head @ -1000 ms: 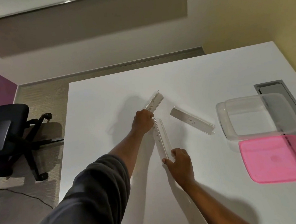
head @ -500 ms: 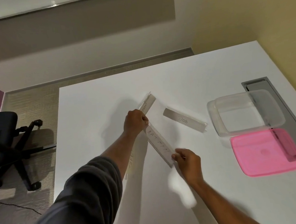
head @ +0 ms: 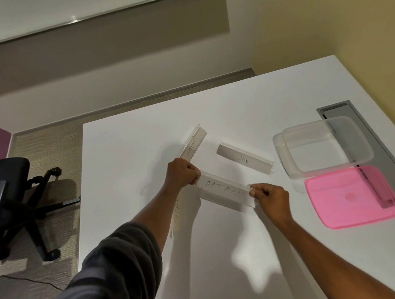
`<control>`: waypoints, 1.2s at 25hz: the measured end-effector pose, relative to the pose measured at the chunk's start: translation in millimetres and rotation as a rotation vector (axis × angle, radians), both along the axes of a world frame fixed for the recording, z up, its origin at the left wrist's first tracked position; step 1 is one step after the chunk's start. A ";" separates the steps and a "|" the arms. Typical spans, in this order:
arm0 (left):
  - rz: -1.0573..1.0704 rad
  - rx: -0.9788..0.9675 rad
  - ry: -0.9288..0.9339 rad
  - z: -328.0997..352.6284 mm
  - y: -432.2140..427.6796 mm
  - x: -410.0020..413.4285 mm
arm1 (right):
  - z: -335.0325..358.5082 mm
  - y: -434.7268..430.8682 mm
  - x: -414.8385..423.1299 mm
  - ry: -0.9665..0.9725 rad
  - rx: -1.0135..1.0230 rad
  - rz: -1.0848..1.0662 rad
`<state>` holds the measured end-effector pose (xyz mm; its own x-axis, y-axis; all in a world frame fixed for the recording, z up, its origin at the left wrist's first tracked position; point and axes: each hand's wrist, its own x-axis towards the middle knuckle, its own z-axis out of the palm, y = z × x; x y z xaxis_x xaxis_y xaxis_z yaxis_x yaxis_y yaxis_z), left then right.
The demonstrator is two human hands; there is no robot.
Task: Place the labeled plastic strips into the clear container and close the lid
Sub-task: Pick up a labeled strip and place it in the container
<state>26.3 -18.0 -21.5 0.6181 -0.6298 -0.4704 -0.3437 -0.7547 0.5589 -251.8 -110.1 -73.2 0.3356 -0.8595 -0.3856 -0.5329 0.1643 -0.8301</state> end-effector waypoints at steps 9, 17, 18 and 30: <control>-0.153 -0.050 0.114 34.6 0.8 -15.4 | 54.1 -48.3 -23.3 0.021 -0.112 0.176; -0.083 -0.242 0.100 85.5 -23.7 -54.6 | 124.2 -97.9 -57.2 0.097 -0.191 0.324; -0.079 -0.266 0.092 90.5 -30.3 -61.4 | 131.2 -106.9 -62.4 0.112 -0.201 0.338; -0.072 -0.343 0.059 102.5 -147.9 -158.0 | 149.6 -244.4 -134.8 0.198 -0.339 0.325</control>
<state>-131.7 -165.8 80.9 0.5444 -0.7983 -0.2575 -0.3483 -0.4944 0.7964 -386.6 -354.5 76.4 0.5552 -0.8105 -0.1865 -0.6643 -0.2973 -0.6858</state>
